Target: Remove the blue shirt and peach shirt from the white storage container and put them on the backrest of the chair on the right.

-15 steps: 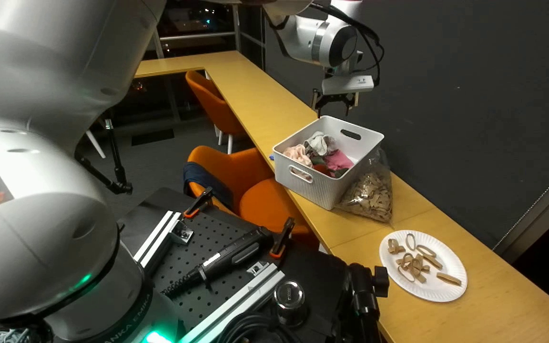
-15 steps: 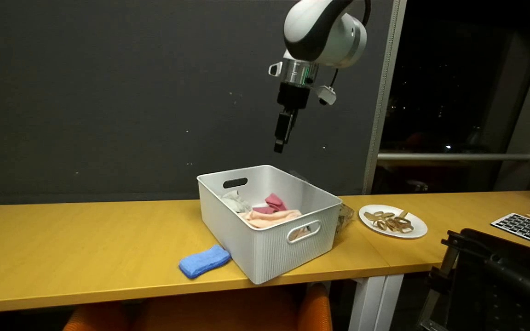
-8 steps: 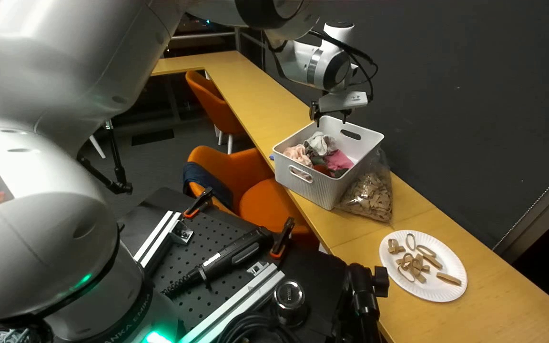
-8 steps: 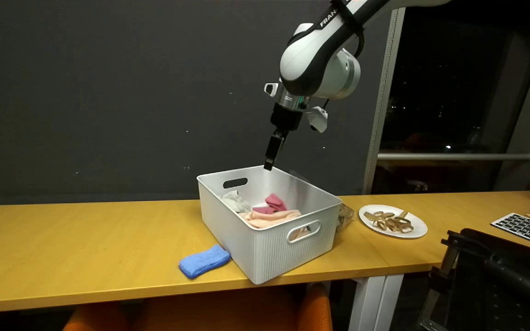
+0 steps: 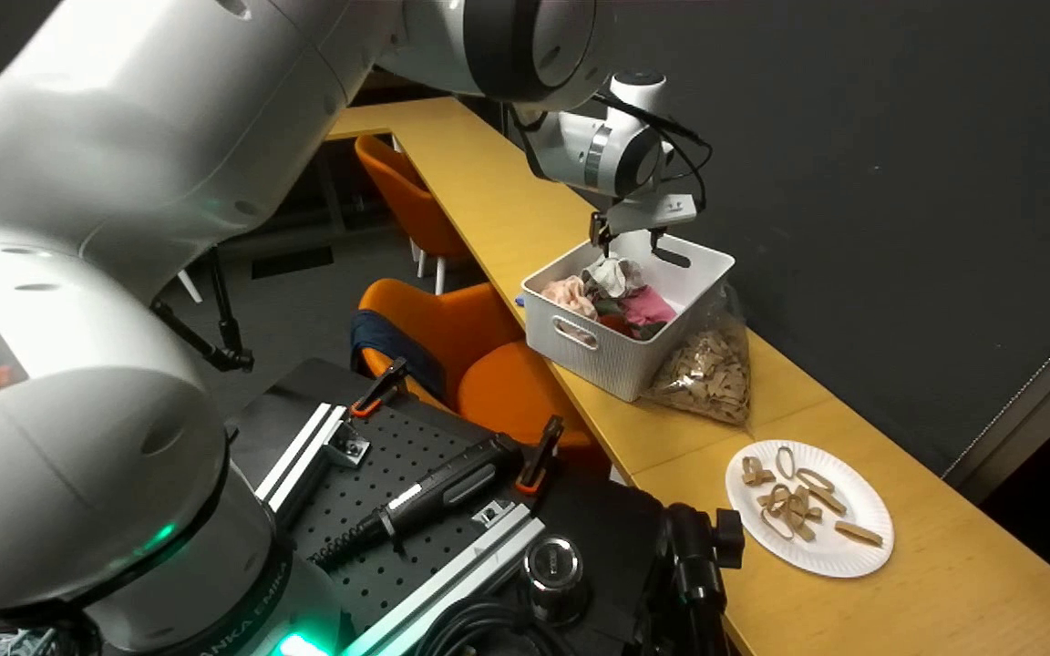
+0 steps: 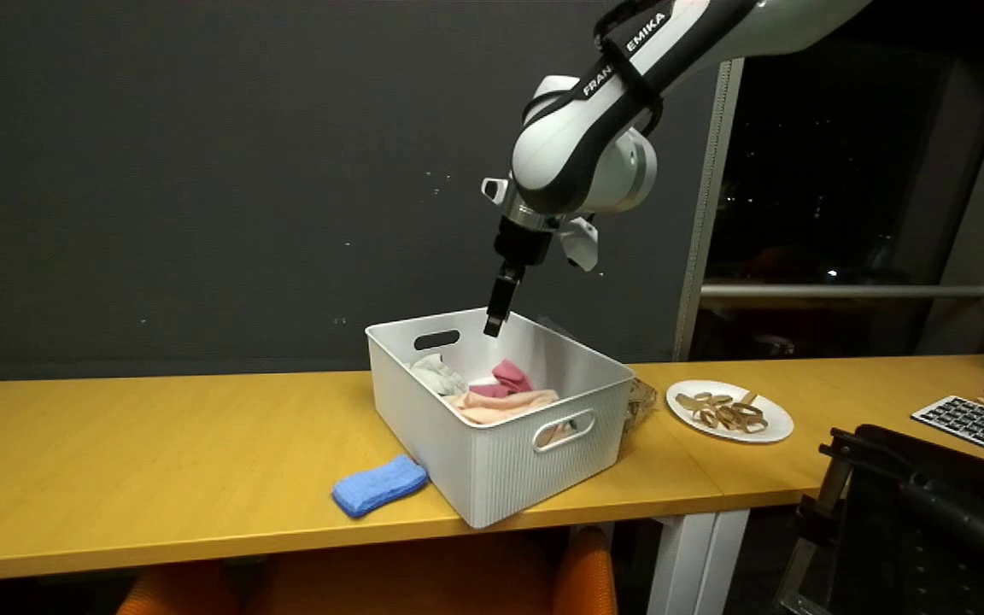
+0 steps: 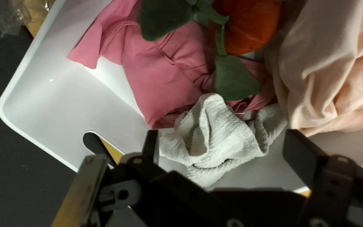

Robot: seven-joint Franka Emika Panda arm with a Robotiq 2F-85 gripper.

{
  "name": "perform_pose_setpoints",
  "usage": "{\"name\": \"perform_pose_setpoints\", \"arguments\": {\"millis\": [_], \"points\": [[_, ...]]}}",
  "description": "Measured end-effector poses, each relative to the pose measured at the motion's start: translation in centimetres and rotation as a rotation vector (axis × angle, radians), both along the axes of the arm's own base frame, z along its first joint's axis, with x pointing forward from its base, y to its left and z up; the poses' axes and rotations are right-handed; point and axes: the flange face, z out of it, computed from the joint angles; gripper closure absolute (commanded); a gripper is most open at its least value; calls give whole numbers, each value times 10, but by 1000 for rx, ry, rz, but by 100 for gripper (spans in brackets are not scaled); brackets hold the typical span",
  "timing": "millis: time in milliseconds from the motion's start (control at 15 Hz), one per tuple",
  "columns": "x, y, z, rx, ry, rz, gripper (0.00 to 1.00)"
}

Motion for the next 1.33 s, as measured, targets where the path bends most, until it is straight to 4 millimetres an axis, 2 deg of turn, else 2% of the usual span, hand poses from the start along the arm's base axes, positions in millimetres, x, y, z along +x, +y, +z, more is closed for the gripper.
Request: {"name": "perform_pose_setpoints", "arguments": {"millis": [200, 667, 867, 1133, 1333], "points": [[6, 2, -16, -9, 5, 21, 0], [3, 24, -62, 5, 117, 79, 0], [1, 37, -68, -8, 137, 102, 0], [1, 63, -62, -17, 148, 133, 0], [-4, 74, -71, -17, 197, 130, 0]]}}
